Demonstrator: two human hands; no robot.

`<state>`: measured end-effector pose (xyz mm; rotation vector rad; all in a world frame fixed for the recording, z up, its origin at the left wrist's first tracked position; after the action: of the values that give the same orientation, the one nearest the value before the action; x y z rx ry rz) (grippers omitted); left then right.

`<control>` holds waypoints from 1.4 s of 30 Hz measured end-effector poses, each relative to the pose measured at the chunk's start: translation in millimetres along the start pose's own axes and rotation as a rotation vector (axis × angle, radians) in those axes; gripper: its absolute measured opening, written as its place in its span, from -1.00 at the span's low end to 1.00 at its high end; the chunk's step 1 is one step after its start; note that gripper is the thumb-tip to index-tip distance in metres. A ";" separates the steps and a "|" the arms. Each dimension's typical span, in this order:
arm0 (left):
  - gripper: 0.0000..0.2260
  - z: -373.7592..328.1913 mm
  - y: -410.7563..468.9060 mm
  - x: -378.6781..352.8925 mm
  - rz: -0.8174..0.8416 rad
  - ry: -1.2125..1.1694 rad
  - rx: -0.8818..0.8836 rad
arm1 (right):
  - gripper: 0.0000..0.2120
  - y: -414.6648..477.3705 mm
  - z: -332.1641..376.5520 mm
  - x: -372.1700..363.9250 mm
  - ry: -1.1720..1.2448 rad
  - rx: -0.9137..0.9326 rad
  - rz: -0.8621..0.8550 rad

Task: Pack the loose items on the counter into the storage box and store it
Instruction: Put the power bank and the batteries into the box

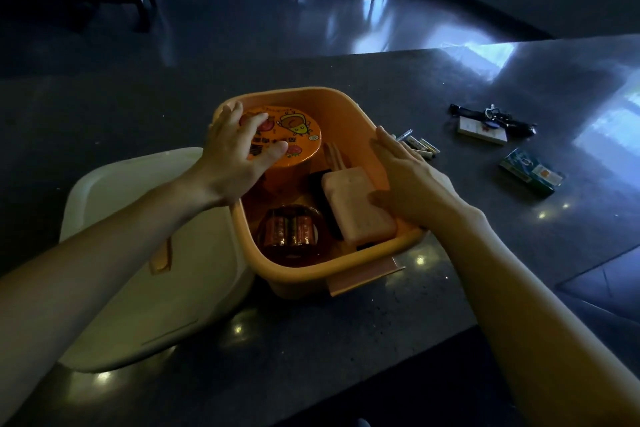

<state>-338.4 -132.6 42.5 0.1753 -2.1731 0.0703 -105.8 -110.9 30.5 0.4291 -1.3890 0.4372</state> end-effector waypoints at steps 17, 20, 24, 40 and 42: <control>-0.39 -183.4 13.1 -80.3 0.066 0.211 -0.318 | -0.46 -17.2 -156.8 31.3 0.394 -0.124 -0.276; -0.39 -216.9 24.3 -120.5 0.111 0.183 -0.271 | -0.44 -21.6 -207.5 24.6 0.352 -0.078 -0.168; -0.34 -236.5 44.5 -164.8 0.135 0.173 -0.132 | -0.42 -18.2 -256.1 14.0 0.336 -0.013 -0.031; -0.35 -193.3 98.2 -237.1 0.282 0.339 0.383 | -0.37 69.5 -261.9 -38.7 0.416 0.257 0.147; -0.40 -193.6 103.4 -236.6 0.262 0.331 0.408 | -0.33 81.9 -258.0 -43.7 0.411 0.298 0.169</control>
<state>-63.7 15.6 -39.4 0.0991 -1.8183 0.6489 60.8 93.7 -44.0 0.4353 -0.9651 0.8295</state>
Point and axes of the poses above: each hand's wrist, its own y-axis towards the middle knuckle, its own x-axis out of the back of the hand, z = x × y, the point moved 7 cm from there along y, towards the middle knuckle, and after that the axes turned 11 degrees about x, right-handed, at the moved point
